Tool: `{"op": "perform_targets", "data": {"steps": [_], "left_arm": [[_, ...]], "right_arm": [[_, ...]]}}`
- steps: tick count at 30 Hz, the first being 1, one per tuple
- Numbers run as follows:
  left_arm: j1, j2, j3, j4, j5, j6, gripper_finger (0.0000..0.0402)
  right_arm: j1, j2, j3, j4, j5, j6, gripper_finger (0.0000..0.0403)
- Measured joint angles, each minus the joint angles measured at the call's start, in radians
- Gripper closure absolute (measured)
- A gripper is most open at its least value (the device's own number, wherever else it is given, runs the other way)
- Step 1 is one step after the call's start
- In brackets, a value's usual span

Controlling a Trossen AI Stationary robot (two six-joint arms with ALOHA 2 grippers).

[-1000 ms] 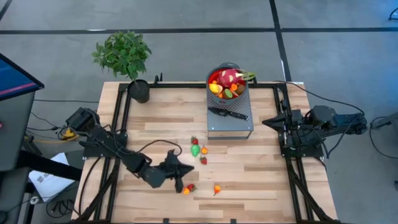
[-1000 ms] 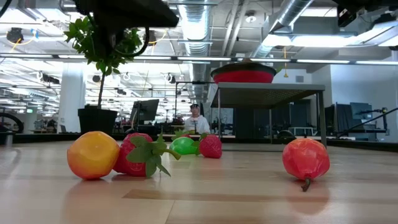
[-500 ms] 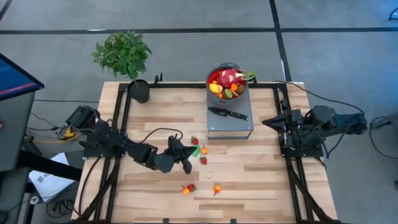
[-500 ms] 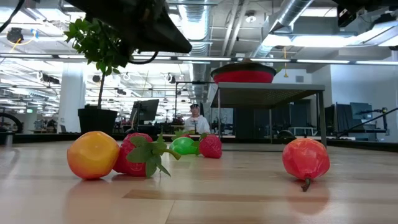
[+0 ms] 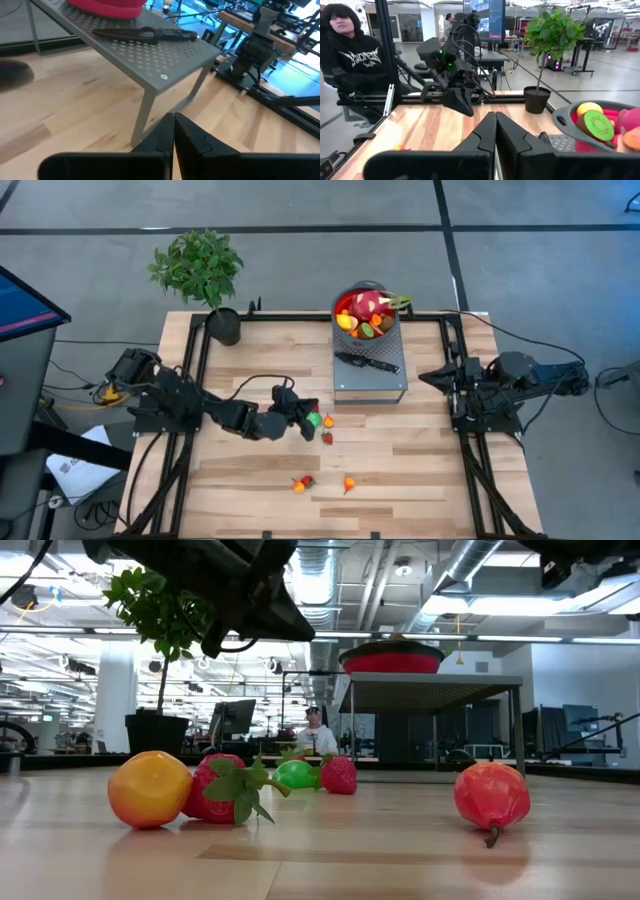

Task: Pick & Place Fruit
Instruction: Put the strawberry into the red colander on the shelf

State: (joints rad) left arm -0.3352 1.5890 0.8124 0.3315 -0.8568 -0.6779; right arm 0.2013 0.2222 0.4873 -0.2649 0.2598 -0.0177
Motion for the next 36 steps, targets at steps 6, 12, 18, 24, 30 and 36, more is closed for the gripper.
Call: {"op": "perform_targets", "data": {"steps": [6, 12, 18, 24, 30, 36], "left_arm": [[0.000, 0.000, 0.000, 0.007, 0.001, 0.000, 0.0396], [0.000, 0.000, 0.000, 0.006, 0.001, 0.000, 0.0396], [0.000, 0.000, 0.000, 0.008, -0.051, -0.071, 0.0399], [-0.023, -0.001, 0.053, 0.022, -0.086, -0.112, 0.0400], [-0.047, -0.001, 0.131, 0.016, -0.086, -0.009, 0.0400], [-0.070, 0.028, 0.135, -0.009, -0.087, -0.057, 0.0400]], "right_arm": [[0.007, 0.000, -0.001, -0.035, 0.000, -0.058, 0.0402], [0.007, 0.000, -0.001, -0.038, 0.000, -0.061, 0.0402], [0.007, 0.000, -0.001, -0.034, 0.001, -0.061, 0.0402], [0.007, 0.000, -0.001, -0.036, 0.003, -0.061, 0.0402], [0.007, 0.000, -0.001, -0.058, 0.003, -0.061, 0.0402], [0.007, 0.000, -0.001, -0.062, 0.003, -0.061, 0.0402]]}}
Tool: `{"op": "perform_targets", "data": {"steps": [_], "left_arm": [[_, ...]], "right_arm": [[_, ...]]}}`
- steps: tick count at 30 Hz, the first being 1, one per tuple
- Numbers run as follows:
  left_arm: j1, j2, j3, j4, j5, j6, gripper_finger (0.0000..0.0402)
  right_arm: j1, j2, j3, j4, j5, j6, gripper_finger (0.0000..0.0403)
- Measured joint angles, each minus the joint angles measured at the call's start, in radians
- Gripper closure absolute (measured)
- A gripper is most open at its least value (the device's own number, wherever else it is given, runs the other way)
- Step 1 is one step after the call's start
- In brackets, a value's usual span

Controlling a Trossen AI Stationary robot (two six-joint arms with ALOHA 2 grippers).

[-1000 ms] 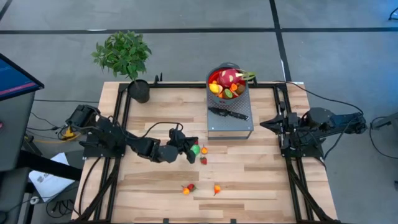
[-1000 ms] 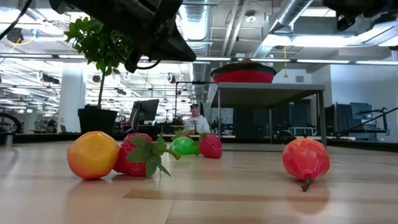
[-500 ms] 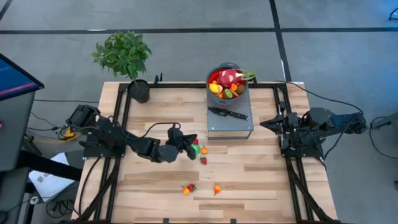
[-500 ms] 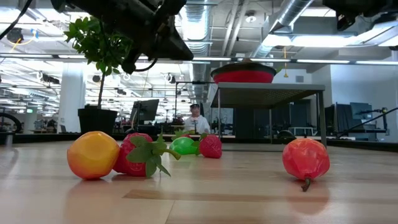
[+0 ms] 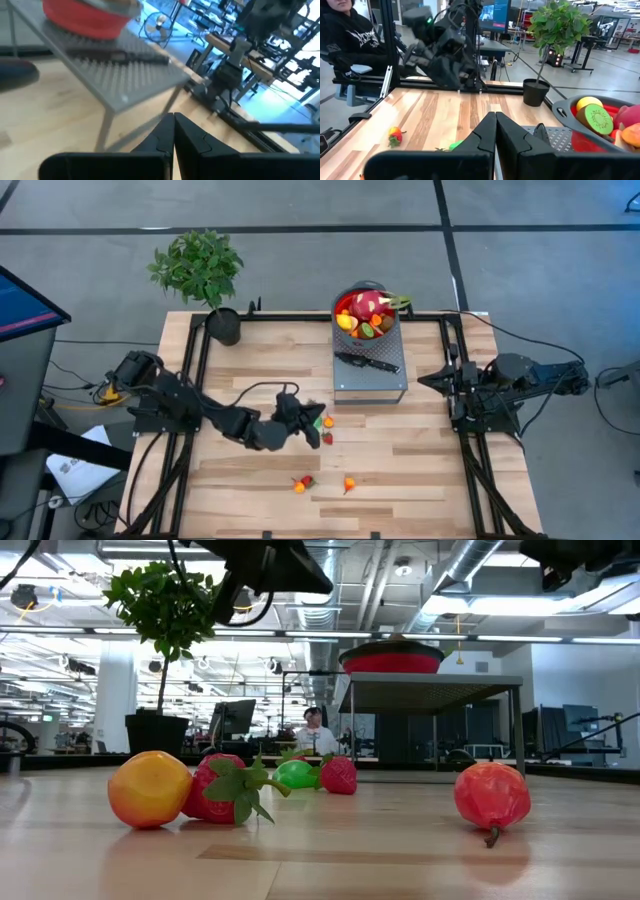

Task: Pick & Place Fruit
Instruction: Put the strawberry into the red colander on the shelf

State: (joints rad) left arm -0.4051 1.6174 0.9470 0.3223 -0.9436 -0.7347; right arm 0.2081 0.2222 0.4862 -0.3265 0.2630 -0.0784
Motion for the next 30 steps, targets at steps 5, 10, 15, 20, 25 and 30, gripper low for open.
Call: {"op": "perform_targets", "data": {"steps": [5, 10, 15, 20, 25, 30], "left_arm": [[-0.030, 0.080, 0.044, 0.002, 0.000, -0.033, 0.0400], [-0.056, 0.151, 0.121, 0.007, -0.012, -0.028, 0.0400], [-0.083, 0.181, 0.137, -0.002, -0.036, -0.027, 0.0400], [-0.093, 0.185, 0.137, -0.053, -0.036, -0.026, 0.0400], [-0.084, 0.185, 0.137, -0.101, -0.036, -0.026, 0.0400], [-0.066, 0.185, 0.136, -0.106, -0.036, 0.052, 0.0400]], "right_arm": [[0.000, 0.000, 0.000, 0.024, 0.000, 0.000, 0.0402], [0.000, 0.000, 0.000, 0.020, 0.000, 0.024, 0.0402], [0.000, 0.000, 0.000, 0.009, 0.000, 0.053, 0.0402], [0.000, 0.000, 0.000, 0.007, 0.000, 0.053, 0.0402], [0.000, 0.000, 0.000, 0.004, 0.000, 0.053, 0.0402], [0.000, 0.000, 0.000, -0.015, 0.000, 0.053, 0.0402]]}}
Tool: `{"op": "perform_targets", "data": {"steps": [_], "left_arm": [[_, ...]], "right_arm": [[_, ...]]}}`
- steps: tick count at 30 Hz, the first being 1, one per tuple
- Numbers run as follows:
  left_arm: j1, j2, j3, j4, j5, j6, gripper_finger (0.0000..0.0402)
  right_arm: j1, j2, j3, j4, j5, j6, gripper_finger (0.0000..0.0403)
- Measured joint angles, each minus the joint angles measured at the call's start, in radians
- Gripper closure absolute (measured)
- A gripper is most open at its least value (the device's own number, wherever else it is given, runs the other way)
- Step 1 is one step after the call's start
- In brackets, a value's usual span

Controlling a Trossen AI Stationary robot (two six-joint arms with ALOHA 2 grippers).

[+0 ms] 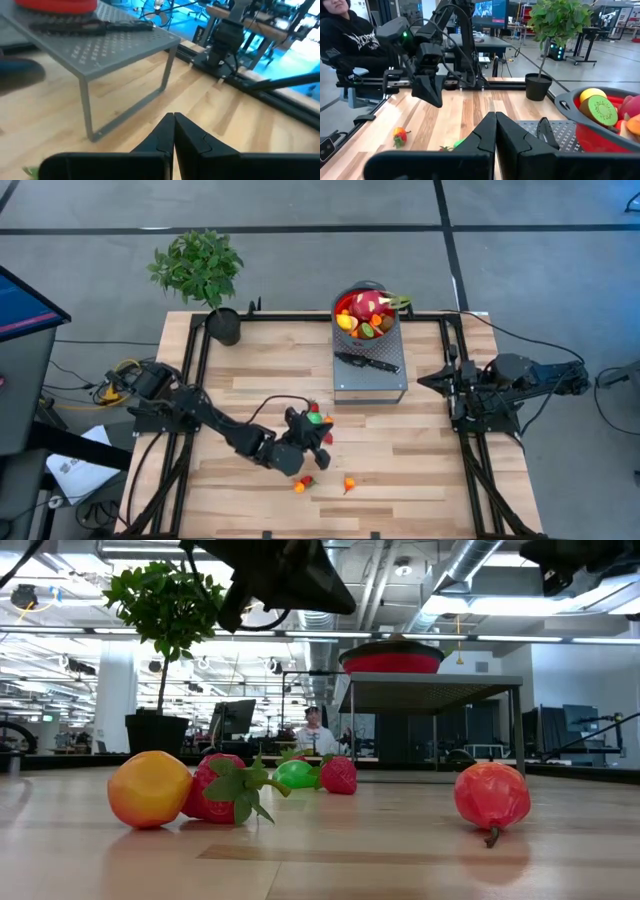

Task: Pick & Place Fruit
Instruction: Put the strawberry into the red colander on the shelf

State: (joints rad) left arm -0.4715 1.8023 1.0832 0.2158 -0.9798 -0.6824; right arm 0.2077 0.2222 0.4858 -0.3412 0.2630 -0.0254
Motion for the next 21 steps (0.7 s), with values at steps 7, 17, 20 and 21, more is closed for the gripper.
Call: {"op": "perform_targets", "data": {"steps": [7, 17, 20, 21], "left_arm": [[0.037, 0.000, 0.000, -0.002, 0.000, 0.073, 0.0400], [0.088, 0.000, 0.000, -0.003, 0.061, 0.076, 0.0399], [0.096, 0.000, 0.000, -0.003, 0.061, 0.076, 0.0388], [0.099, 0.000, 0.000, -0.003, 0.061, 0.076, 0.0380]], "right_arm": [[0.000, 0.000, 0.000, -0.003, 0.000, 0.000, 0.0402], [0.000, 0.000, 0.000, -0.003, 0.000, -0.005, 0.0402], [0.000, 0.000, 0.000, -0.004, 0.000, -0.008, 0.0402], [0.000, 0.000, 0.000, -0.009, 0.000, -0.008, 0.0402]]}}
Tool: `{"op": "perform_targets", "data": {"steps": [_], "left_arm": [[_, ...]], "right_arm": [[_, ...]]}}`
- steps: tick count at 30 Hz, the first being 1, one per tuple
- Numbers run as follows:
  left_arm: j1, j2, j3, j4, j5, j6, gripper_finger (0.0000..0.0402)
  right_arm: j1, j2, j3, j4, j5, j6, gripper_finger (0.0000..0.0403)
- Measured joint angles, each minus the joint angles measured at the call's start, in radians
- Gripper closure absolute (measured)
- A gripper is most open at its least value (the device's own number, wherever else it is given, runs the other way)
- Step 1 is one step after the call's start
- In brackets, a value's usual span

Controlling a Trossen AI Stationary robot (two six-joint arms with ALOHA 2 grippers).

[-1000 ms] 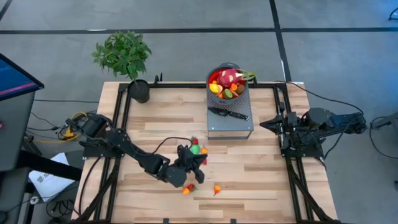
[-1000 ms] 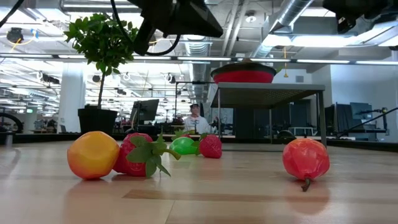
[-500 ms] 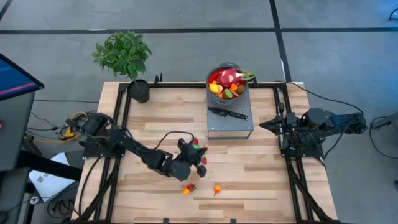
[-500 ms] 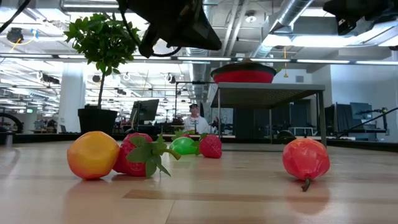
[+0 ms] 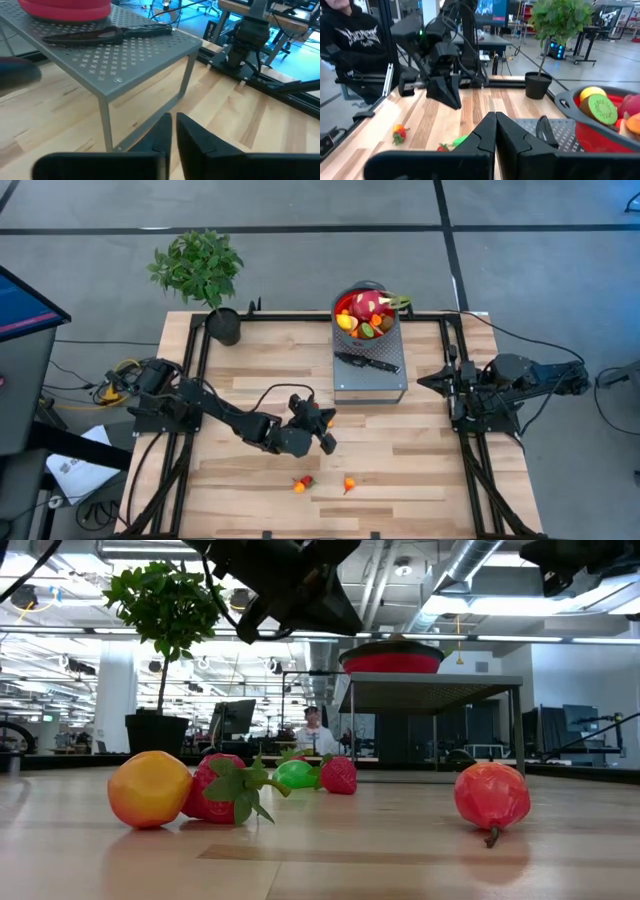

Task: Pick & Place Fruit
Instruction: Put the strawberry into the red colander on the shelf

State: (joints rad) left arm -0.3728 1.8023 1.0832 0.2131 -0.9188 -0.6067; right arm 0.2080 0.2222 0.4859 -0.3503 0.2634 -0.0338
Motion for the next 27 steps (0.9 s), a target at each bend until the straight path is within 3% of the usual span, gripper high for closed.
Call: {"op": "perform_targets", "data": {"steps": [12, 15, 19, 22, 27], "left_arm": [[0.034, 0.000, 0.000, -0.036, 0.030, -0.088, 0.0211], [0.041, 0.000, 0.000, -0.080, 0.041, -0.179, 0.0165], [0.059, 0.000, 0.000, -0.189, 0.184, -0.325, 0.0108], [0.074, 0.000, 0.000, -0.272, 0.286, -0.370, 0.0082], [0.107, 0.000, 0.000, -0.344, 0.294, -0.447, 0.0074]], "right_arm": [[0.000, 0.000, 0.000, -0.038, 0.000, 0.008, 0.0402], [0.000, 0.000, 0.000, -0.038, 0.000, 0.008, 0.0402], [0.000, 0.000, 0.000, -0.038, 0.000, 0.008, 0.0402], [0.000, 0.000, 0.000, -0.038, 0.000, 0.008, 0.0402], [0.000, 0.000, 0.000, -0.038, 0.000, 0.008, 0.0402]]}}
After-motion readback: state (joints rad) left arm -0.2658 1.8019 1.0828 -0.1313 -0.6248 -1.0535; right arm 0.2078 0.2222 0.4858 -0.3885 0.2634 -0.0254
